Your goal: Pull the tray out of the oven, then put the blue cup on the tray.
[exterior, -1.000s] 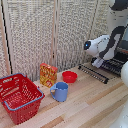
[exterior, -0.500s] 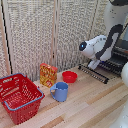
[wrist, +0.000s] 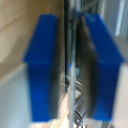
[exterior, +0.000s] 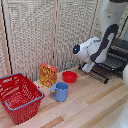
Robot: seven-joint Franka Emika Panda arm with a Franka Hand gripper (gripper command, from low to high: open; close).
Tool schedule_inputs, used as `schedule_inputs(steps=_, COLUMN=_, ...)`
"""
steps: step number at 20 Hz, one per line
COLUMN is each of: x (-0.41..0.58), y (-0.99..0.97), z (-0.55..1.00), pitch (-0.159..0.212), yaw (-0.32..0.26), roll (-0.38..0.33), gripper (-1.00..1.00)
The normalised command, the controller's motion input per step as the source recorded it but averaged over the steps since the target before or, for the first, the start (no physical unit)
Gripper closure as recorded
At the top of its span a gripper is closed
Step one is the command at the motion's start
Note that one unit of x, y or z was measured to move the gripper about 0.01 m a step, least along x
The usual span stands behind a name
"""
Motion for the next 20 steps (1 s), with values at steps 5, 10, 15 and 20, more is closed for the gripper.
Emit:
schedule_inputs(steps=5, x=0.089, y=-0.04, z=0.32, pitch=0.003, yaw=0.073, roll=0.069, gripper=-1.00)
schedule_inputs(steps=10, x=0.091, y=0.02, z=0.73, pitch=0.001, yaw=-0.003, roll=0.076, gripper=-1.00)
schedule_inputs(steps=15, x=0.033, y=0.01, z=0.90, pitch=0.000, yaw=-0.054, roll=0.057, gripper=-1.00)
schedule_inputs(steps=20, x=-0.062, y=0.06, z=0.74, pitch=0.007, yaw=-0.102, roll=0.147, gripper=-1.00)
